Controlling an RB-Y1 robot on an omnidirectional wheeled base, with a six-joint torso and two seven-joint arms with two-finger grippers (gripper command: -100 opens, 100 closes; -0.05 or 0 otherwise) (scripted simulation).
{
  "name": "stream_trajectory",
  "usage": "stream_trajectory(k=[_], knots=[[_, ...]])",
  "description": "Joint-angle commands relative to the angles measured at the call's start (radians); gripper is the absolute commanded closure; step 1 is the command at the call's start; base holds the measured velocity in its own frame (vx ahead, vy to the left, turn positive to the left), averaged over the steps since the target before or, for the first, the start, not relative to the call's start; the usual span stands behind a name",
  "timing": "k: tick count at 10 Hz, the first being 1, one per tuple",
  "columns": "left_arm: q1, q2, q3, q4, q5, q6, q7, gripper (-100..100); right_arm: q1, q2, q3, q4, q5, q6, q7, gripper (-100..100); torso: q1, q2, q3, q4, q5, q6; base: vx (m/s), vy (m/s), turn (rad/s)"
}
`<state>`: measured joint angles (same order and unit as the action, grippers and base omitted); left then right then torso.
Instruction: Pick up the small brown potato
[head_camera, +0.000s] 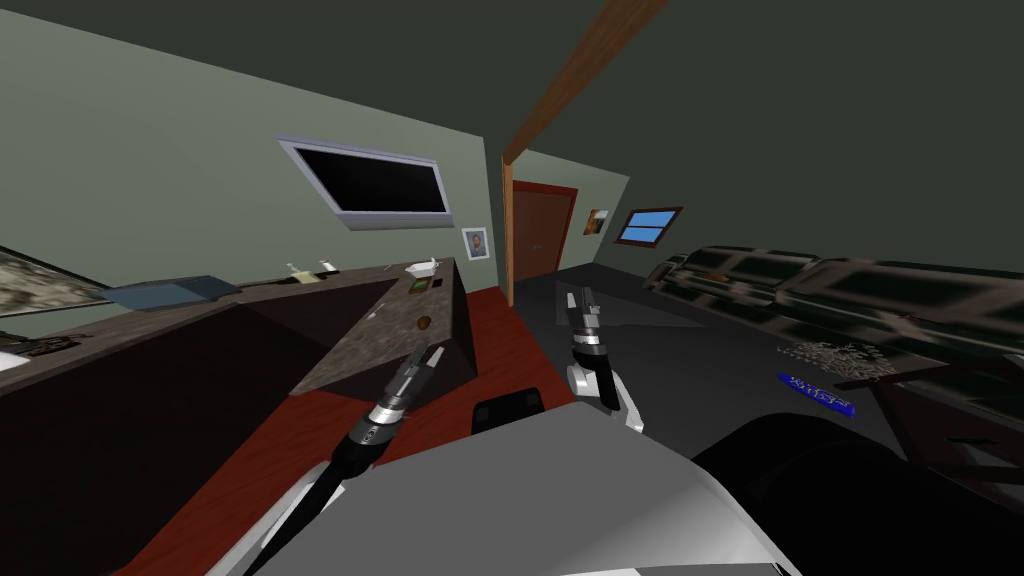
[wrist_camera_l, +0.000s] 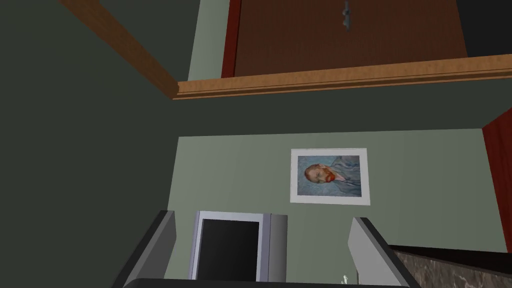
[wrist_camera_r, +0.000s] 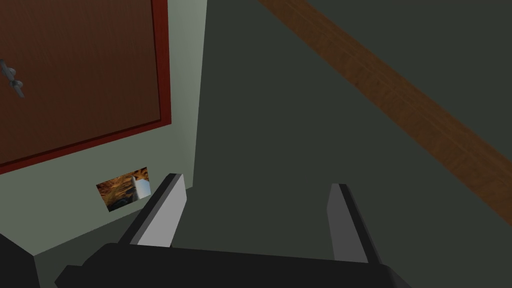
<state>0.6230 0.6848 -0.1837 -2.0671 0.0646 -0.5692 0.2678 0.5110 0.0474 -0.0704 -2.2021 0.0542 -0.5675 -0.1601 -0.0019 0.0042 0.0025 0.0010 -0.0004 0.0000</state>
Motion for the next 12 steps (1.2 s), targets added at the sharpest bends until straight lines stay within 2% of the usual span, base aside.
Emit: stream_trajectory(k=[1,2,4,7,8,11,12], knots=[[0.009,0.05,-0.009,0.007,0.001,0.004,0.004,-100,0.0,0.0,0.0,0.0,0.0,0.0,0.0,0,0.0,0.0,0.0,0.0,0.0,0.0,-0.056,-0.028,-0.017],[0.027,0.079,-0.022,0.033,0.006,0.005,0.014,-100,0.0,0.0,0.0,0.0,0.0,0.0,0.0,0,0.0,-0.001,0.0,0.0,0.0,0.0,-0.048,-0.037,-0.043],[0.027,0.118,-0.022,0.033,0.006,0.005,0.014,-100,0.0,0.0,0.0,0.0,0.0,0.0,0.0,0,0.0,-0.002,-0.001,0.0,0.0,0.0,-0.022,-0.027,-0.004],[0.068,0.212,-0.047,0.084,0.017,0.01,0.03,-100,0.0,0.0,0.0,0.0,0.0,0.0,0.0,0,0.0,-0.003,-0.001,0.0,0.0,0.0,-0.03,-0.033,-0.036],[0.068,0.242,-0.047,0.084,0.017,0.01,0.03,-100,0.0,0.0,0.0,0.0,0.0,0.0,0.0,0,0.0,-0.002,-0.001,0.0,0.0,0.0,-0.029,-0.043,-0.018],[0.115,0.334,-0.069,0.138,0.031,0.017,0.043,-100,0.0,0.0,0.0,0.0,0.0,0.0,0.0,0,0.0,-0.003,-0.002,0.0,0.0,0.0,-0.021,-0.044,-0.032],[0.115,0.367,-0.069,0.138,0.031,0.017,0.043,-100,0.0,0.0,0.0,0.0,0.0,0.0,0.0,0,-0.001,-0.003,-0.001,0.0,0.0,0.0,-0.018,-0.043,-0.019]])
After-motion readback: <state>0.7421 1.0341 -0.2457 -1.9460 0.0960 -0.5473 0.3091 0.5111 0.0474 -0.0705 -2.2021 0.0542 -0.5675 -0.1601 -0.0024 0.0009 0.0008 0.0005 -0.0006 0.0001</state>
